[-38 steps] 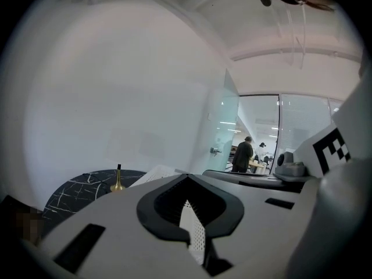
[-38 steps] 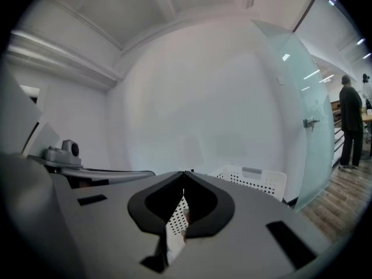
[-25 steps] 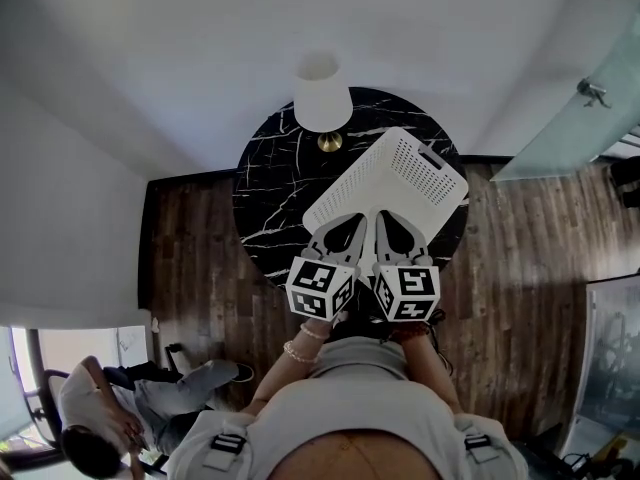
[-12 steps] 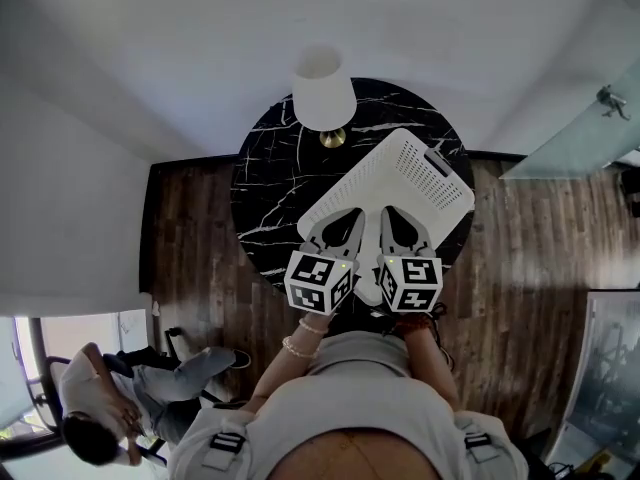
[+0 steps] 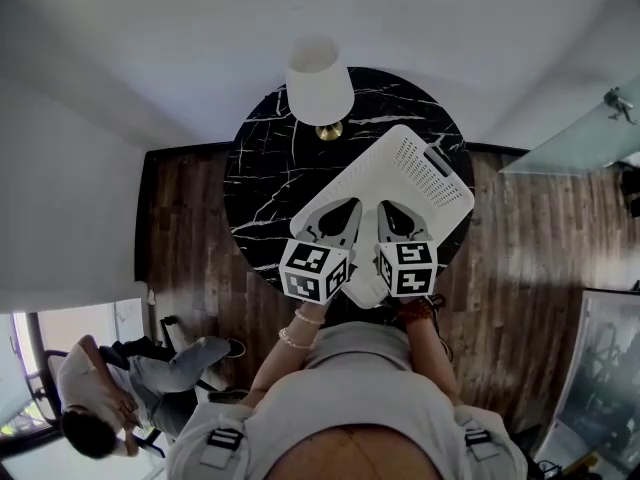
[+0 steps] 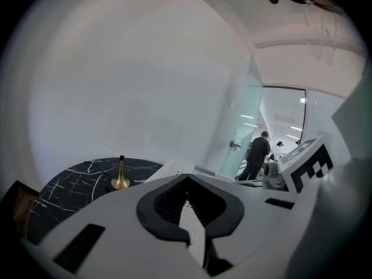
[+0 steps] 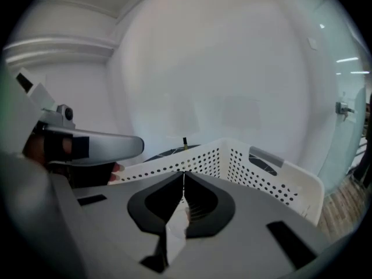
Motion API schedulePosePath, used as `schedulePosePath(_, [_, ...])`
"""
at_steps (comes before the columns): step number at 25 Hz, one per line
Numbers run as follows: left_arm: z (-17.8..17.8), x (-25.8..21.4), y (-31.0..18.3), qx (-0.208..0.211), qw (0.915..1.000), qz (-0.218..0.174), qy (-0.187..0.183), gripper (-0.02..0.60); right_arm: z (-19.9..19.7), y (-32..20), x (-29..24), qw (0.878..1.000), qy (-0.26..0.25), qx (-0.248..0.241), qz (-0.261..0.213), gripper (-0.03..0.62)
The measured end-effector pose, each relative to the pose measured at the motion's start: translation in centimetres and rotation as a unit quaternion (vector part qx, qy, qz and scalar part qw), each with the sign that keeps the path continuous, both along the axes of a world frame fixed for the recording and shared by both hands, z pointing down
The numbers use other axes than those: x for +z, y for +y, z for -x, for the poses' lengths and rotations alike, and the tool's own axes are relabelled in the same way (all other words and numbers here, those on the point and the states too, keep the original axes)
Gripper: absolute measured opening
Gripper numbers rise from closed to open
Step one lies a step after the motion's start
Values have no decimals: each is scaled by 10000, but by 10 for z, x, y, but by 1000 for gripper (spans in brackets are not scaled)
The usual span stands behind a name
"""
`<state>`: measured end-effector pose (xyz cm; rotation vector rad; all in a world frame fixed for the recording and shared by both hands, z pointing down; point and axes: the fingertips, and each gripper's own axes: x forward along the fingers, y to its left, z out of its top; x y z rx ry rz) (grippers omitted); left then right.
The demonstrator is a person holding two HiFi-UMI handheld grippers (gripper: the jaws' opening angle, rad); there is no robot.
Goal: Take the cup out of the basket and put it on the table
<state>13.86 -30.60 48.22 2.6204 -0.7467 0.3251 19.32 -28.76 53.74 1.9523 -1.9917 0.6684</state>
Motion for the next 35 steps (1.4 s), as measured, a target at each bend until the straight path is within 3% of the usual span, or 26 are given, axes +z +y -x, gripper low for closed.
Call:
schedulePosePath(9, [-2, 9, -19, -142, 9998, 162, 4, 6, 11, -12, 42, 9887, 221, -1070, 1028, 14])
schedulePosePath(15, [-1, 13, -28, -304, 9993, 211, 13, 6, 19, -14, 67, 9651, 561, -1937, 1673, 15])
schedulePosePath(19, [1, 17, -30, -378, 9989, 276, 29, 6, 19, -18, 75, 9574, 584, -2186, 1793, 17])
schedulePosePath(26, [3, 24, -35, -503, 9980, 373, 31, 6, 18, -19, 98, 9408, 454, -2546, 2193, 75])
schedulePosePath(35, [0, 30, -41, -533, 9976, 450, 23, 6, 15, -12, 123, 9101, 452, -2897, 2928, 94])
